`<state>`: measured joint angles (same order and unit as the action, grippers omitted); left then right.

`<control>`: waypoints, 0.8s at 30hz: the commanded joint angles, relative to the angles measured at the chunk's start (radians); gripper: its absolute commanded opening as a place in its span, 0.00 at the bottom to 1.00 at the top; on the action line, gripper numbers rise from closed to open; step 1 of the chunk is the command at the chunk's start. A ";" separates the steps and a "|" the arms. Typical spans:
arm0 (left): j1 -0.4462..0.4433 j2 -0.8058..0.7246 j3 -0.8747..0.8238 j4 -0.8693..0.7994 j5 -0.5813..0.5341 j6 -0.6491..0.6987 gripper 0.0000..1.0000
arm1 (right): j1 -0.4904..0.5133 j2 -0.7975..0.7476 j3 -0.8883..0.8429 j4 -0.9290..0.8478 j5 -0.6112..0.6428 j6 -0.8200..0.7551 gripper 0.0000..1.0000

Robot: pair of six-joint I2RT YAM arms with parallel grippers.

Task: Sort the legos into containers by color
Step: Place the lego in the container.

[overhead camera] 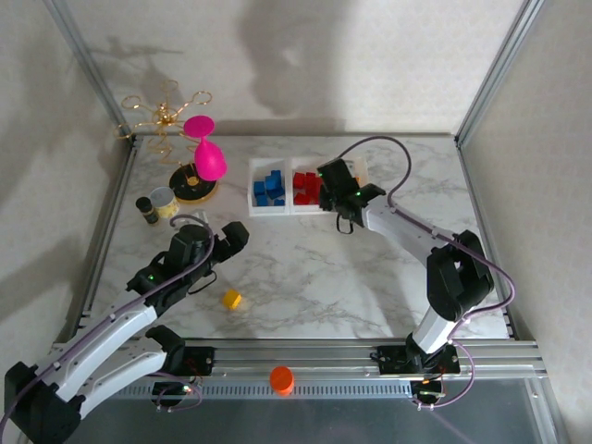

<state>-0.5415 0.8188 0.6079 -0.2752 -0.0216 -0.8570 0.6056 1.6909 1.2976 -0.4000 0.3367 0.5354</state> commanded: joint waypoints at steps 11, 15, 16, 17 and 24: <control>-0.003 0.087 0.102 0.133 0.008 0.075 1.00 | -0.199 0.362 0.313 -0.019 0.083 -0.121 0.30; -0.003 0.127 0.111 0.143 -0.015 0.075 1.00 | -0.255 0.412 0.367 -0.045 0.071 -0.134 0.38; -0.004 0.132 0.110 0.147 -0.021 0.076 1.00 | -0.254 0.415 0.378 -0.043 0.083 -0.154 0.41; -0.003 0.135 0.112 0.154 -0.023 0.079 1.00 | -0.255 0.420 0.397 -0.059 0.111 -0.164 0.44; 0.000 0.180 0.150 0.127 -0.023 0.099 1.00 | -0.268 0.370 0.381 -0.071 0.150 -0.138 0.60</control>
<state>-0.5423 0.9916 0.7147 -0.1497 -0.0223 -0.7853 0.3443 2.1017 1.6848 -0.4393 0.4500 0.3885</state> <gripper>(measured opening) 0.996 0.594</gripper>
